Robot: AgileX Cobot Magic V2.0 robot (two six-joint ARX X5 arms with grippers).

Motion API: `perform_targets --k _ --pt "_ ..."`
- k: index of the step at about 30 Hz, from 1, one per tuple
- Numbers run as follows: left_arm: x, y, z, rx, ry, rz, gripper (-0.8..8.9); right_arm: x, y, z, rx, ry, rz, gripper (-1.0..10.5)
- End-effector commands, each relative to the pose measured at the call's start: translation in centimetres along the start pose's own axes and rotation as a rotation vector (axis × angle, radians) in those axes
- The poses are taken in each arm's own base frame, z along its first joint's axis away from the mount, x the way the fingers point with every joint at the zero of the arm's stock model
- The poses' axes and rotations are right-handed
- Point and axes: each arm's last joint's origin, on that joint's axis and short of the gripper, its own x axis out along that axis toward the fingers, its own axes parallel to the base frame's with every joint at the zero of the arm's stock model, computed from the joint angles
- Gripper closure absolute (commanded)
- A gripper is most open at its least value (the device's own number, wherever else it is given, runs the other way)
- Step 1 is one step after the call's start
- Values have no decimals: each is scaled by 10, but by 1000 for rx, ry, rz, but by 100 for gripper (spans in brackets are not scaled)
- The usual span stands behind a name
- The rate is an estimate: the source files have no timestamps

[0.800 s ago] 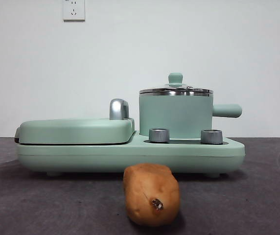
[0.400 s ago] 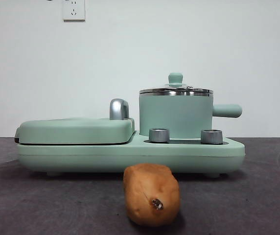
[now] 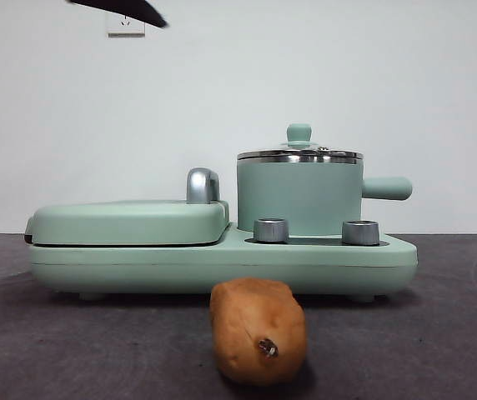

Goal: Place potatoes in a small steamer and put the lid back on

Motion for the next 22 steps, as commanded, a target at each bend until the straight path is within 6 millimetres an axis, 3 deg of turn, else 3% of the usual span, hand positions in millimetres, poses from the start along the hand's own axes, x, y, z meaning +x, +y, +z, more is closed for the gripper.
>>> perform_targets --k 1,9,17,22 --pt "25 0 18 75 2 42 369 -1 2 3 3 -10 6 482" --pt "98 1 39 191 -41 128 369 -1 2 3 2 -11 5 482" --pt "155 4 34 292 -118 134 372 -1 2 3 2 -11 4 482" --pt "176 9 26 297 -108 128 379 -1 2 3 1 -11 4 482"
